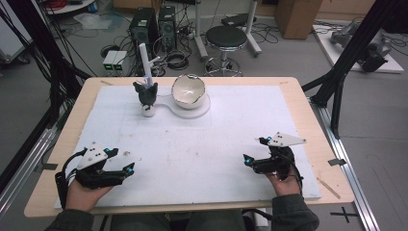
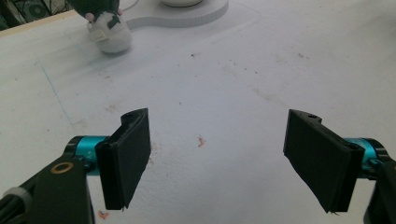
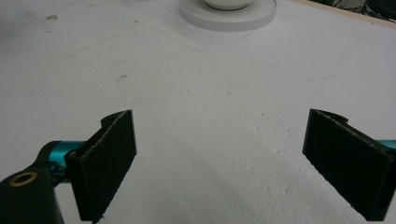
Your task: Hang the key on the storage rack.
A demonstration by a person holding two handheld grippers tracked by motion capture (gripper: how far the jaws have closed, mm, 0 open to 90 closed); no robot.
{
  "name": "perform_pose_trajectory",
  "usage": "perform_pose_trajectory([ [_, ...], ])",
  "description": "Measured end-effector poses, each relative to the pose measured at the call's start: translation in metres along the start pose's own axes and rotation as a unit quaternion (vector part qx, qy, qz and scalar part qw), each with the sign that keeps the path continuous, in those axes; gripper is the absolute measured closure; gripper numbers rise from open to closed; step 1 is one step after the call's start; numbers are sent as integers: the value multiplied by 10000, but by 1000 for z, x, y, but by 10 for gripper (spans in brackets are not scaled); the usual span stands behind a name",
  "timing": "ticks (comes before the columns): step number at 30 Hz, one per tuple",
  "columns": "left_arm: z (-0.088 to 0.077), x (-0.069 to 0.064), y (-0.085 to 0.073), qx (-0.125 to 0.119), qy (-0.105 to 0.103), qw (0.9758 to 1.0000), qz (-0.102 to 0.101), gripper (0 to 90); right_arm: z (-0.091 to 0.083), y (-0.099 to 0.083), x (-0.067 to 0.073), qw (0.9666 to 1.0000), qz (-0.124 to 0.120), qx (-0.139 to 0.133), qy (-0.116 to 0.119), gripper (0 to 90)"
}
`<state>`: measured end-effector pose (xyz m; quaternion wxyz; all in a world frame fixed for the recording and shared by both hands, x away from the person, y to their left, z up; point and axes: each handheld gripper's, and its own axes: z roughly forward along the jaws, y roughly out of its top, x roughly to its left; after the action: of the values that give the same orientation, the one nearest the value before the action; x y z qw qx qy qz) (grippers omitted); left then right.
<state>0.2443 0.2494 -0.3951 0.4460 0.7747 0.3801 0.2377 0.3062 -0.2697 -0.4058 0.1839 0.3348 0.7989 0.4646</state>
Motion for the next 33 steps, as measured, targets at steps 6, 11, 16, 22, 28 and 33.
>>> perform_pose_trajectory([
  [6,-1,-2,-4,21,6,10000,8,236,0,0,0,10000,27,10,-3,89],
  [11,-1,-4,-8,20,15,10000,52,236,1,-1,-1,10000,12,20,18,89],
  [16,-2,-5,-10,32,23,10000,84,237,2,-2,-1,10000,42,54,45,89],
  [22,-3,-5,-13,9,32,10000,84,237,3,-3,-1,10000,30,77,56,89],
  [28,-2,-5,-16,-22,52,10000,67,235,5,-3,0,9999,26,132,82,89],
  [33,-2,-6,-17,-40,54,9999,94,235,7,-4,0,9998,16,177,109,89],
])
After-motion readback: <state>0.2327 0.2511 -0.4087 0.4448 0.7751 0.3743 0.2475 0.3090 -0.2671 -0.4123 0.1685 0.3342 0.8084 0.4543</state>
